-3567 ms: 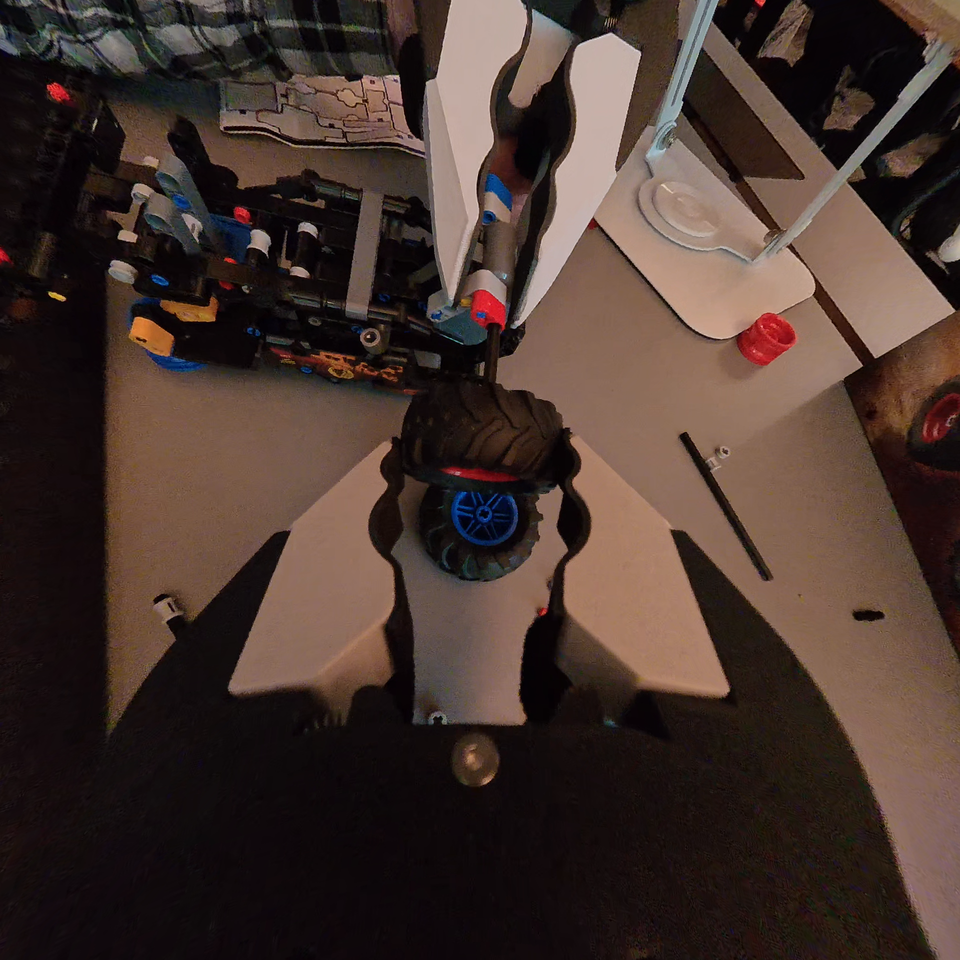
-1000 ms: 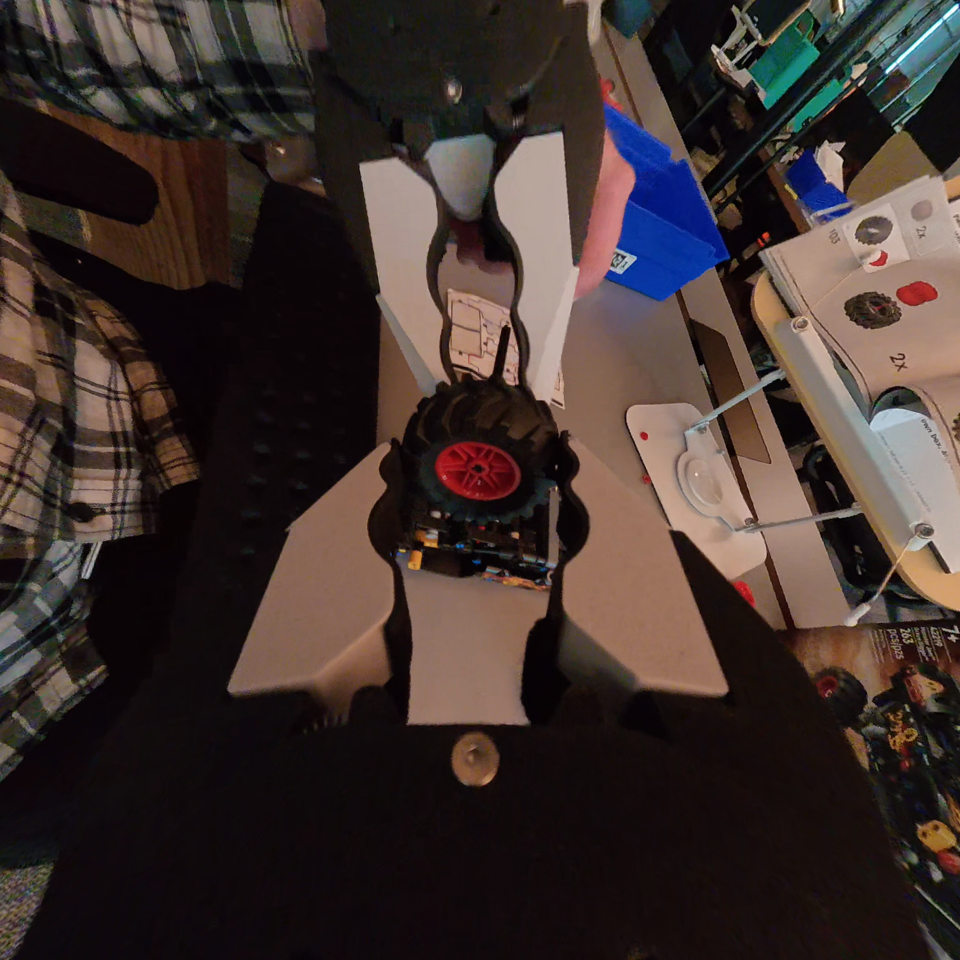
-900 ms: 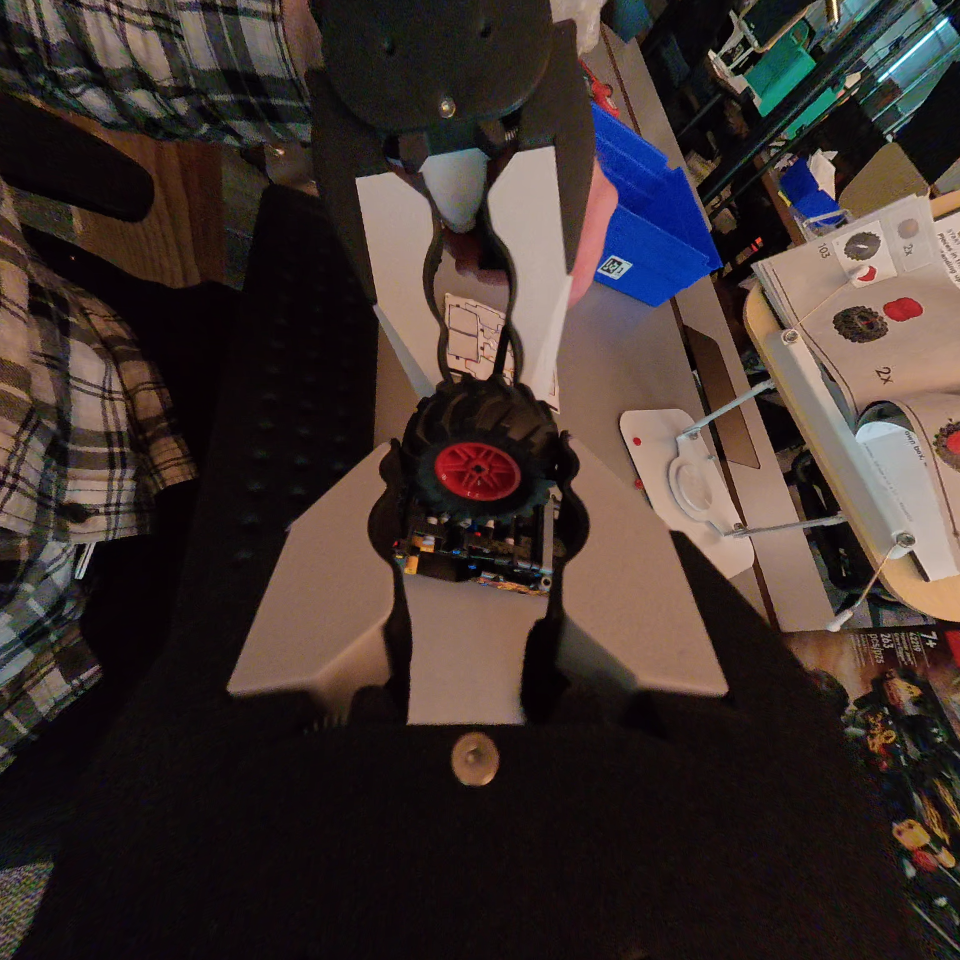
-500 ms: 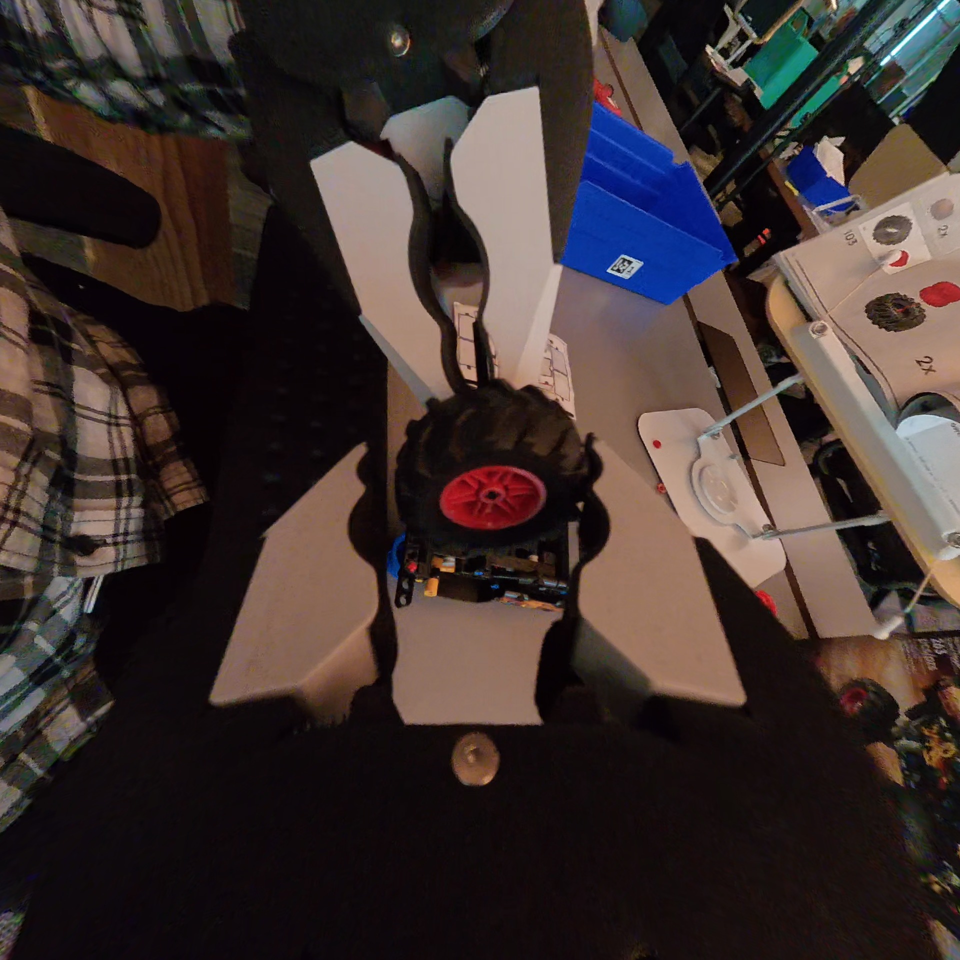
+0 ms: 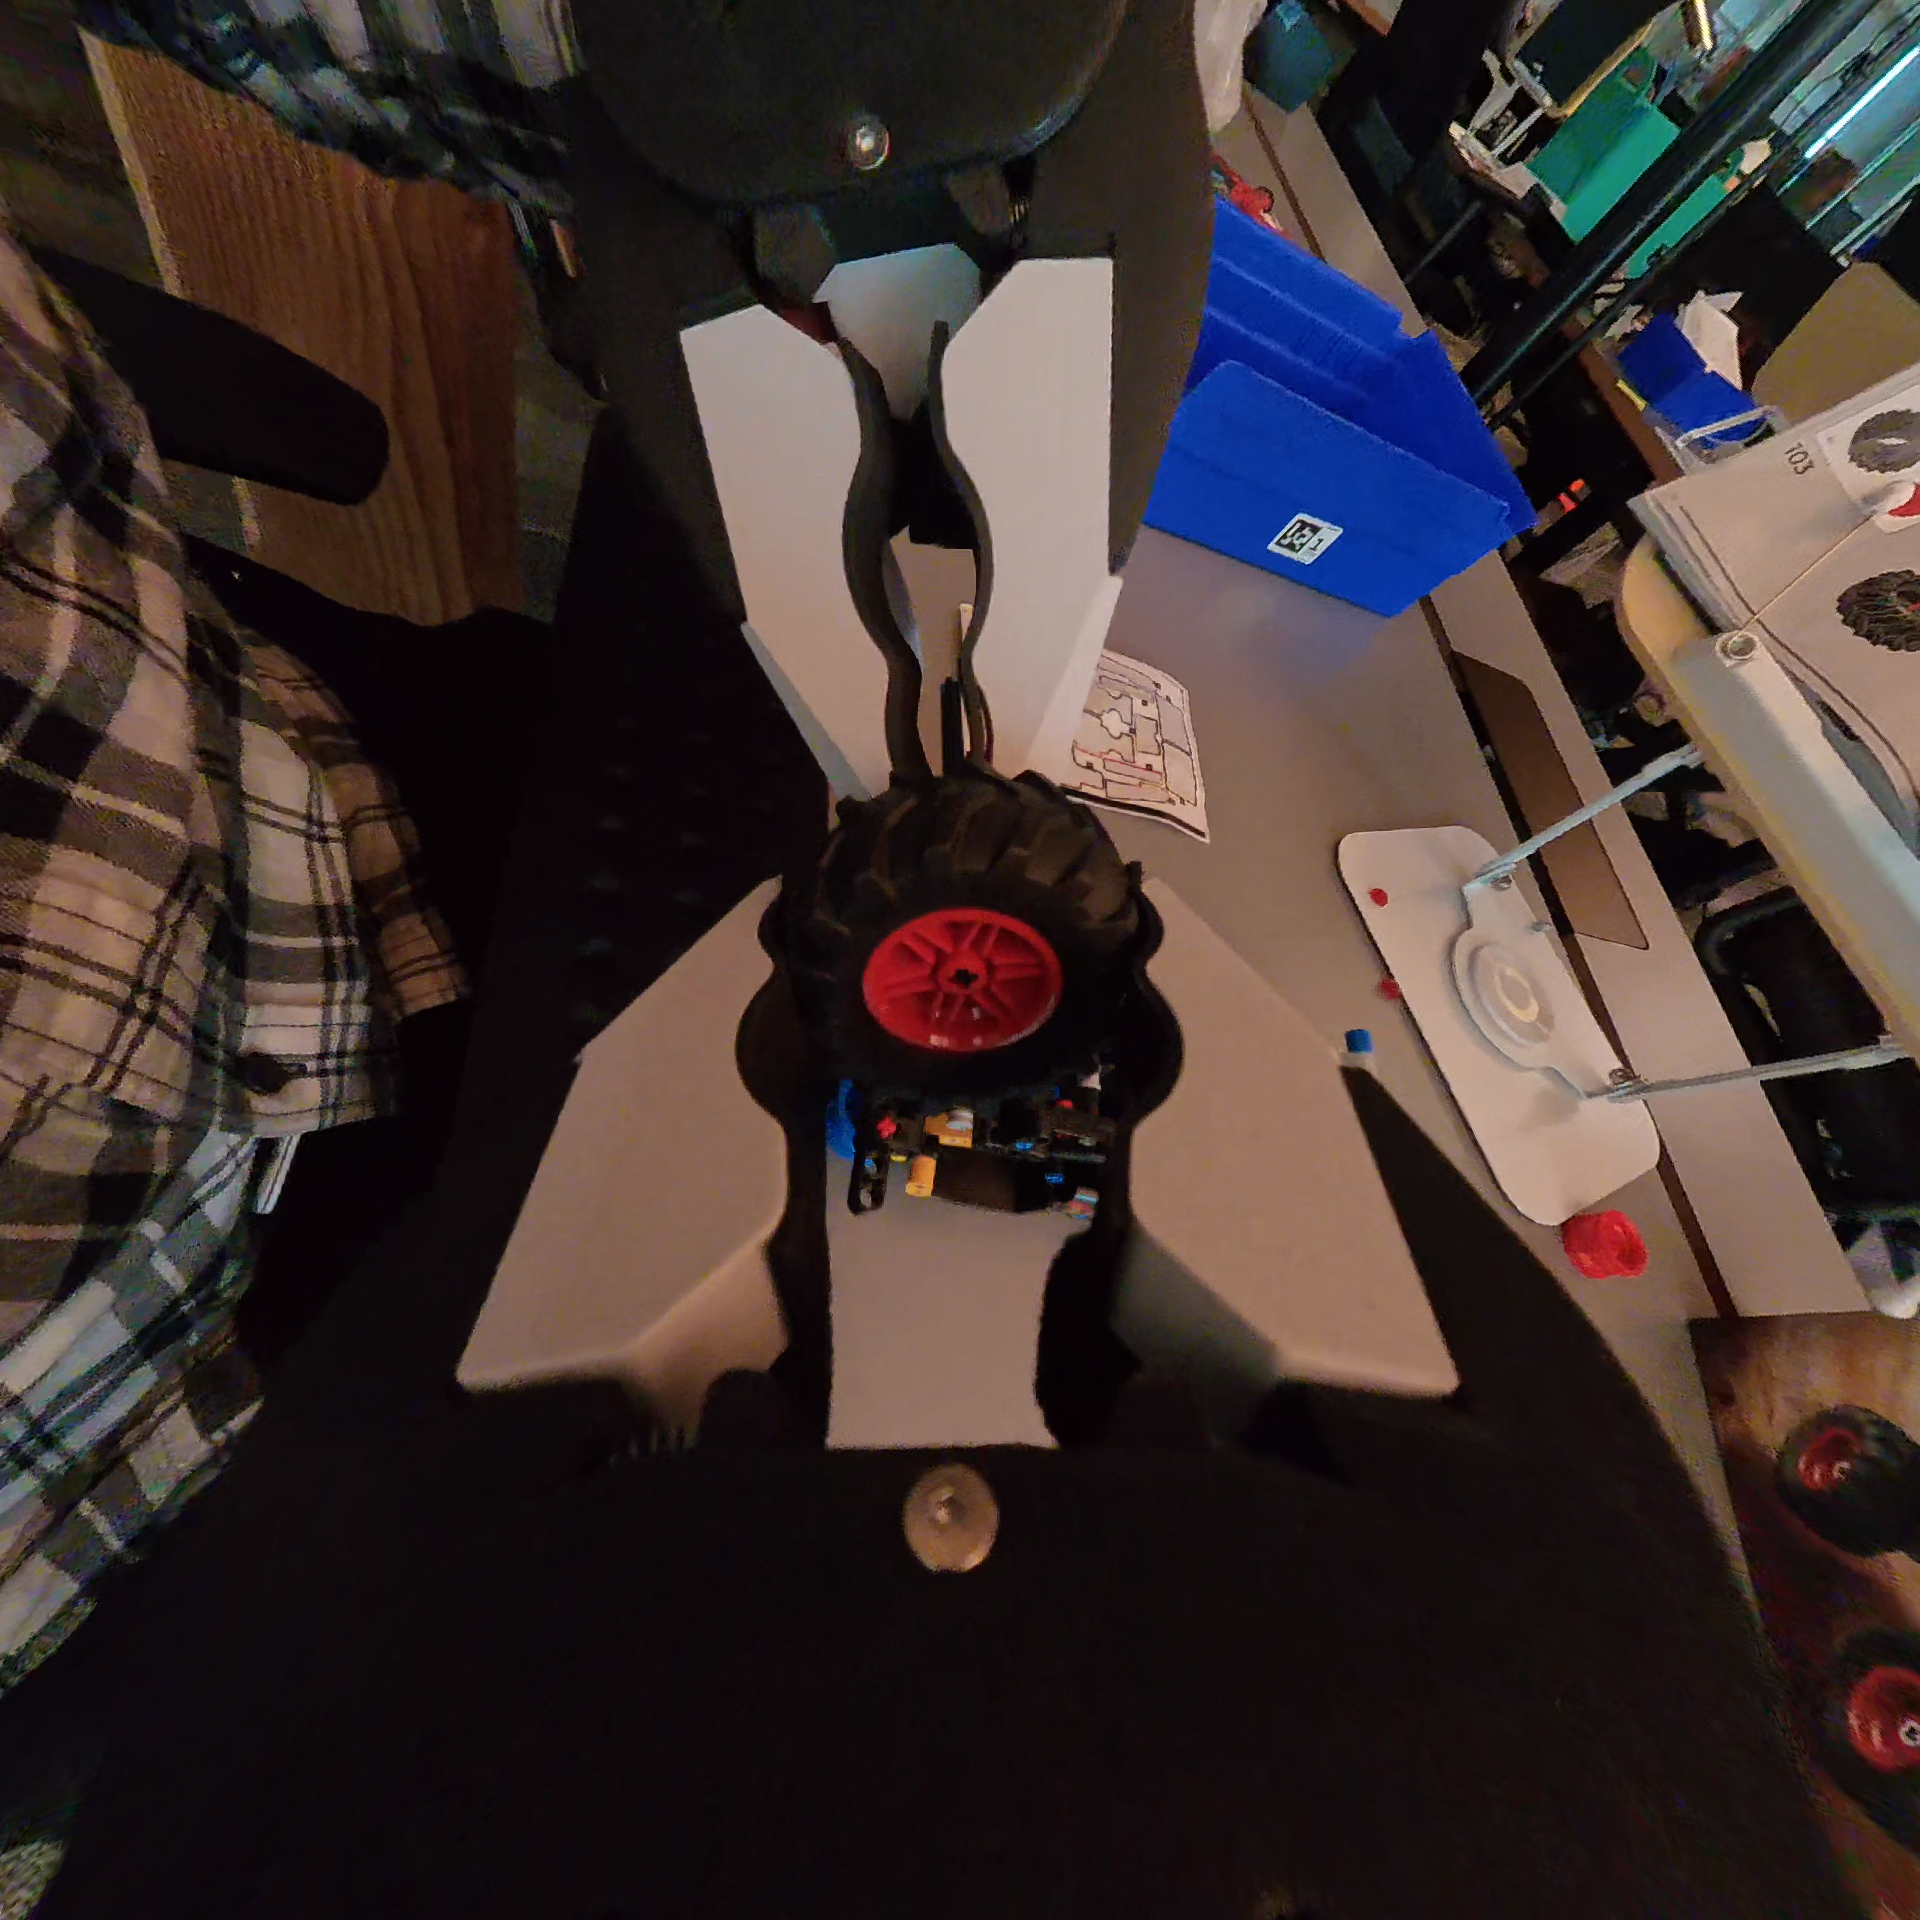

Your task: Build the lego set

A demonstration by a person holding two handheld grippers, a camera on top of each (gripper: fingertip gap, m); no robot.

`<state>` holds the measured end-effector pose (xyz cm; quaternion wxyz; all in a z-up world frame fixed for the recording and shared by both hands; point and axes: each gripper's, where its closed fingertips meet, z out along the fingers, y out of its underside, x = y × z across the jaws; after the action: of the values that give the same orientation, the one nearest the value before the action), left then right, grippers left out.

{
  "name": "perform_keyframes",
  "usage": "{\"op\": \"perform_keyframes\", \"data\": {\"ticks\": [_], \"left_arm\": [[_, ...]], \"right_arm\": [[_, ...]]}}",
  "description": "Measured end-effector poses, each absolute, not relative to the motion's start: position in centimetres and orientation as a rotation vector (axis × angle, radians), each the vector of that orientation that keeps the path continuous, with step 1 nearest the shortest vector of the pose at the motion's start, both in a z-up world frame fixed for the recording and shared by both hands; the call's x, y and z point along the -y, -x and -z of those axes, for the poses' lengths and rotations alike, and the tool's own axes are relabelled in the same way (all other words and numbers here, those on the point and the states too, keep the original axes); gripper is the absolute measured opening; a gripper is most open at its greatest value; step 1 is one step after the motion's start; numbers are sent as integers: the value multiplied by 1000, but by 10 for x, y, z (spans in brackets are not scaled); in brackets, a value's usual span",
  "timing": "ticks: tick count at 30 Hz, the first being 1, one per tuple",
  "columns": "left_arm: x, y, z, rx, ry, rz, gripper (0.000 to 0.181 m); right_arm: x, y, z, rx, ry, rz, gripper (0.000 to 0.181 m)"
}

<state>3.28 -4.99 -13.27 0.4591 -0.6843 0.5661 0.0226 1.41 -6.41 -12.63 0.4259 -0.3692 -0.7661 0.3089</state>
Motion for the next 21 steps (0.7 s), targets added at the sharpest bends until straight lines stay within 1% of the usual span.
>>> {"op": "perform_keyframes", "data": {"ticks": [1, 2, 3, 4, 7, 9, 11, 13, 17, 21], "left_arm": [[49, -30, 134, -1391, 1698, -71, 3], [38, -1, 146, -1415, 1763, -239, 3], [37, 17, 153, -1385, 1823, -213, 3], [46, 12, 150, -1351, 1825, -55, 3], [44, -9, 127, -1335, 1724, -66, 3], [31, 3, 118, -1227, 1711, -39, 4], [29, 1, 101, -1116, 1669, 93, 2], [26, 7, 95, -1057, 1671, 124, 3], [15, 16, 112, -1044, 1715, 73, 2], [10, 12, 133, -1105, 1753, -7, 3]], "right_arm": [[59, -16, 126, 1897, 940, -769, 59], [45, -23, 118, 1840, 973, -766, 57], [30, -35, 107, 1780, 1009, -812, 57], [23, -43, 101, 1767, 1027, -850, 58], [28, -34, 108, 1798, 982, -813, 62], [28, -35, 103, 1743, 1023, -950, 62], [27, -37, 94, 1653, 1088, -1138, 63], [20, -42, 95, 1620, 1132, -1176, 63], [0, -55, 113, 1609, 1224, -1122, 63], [-22, -63, 165, 1748, 1404, -874, 63]]}}
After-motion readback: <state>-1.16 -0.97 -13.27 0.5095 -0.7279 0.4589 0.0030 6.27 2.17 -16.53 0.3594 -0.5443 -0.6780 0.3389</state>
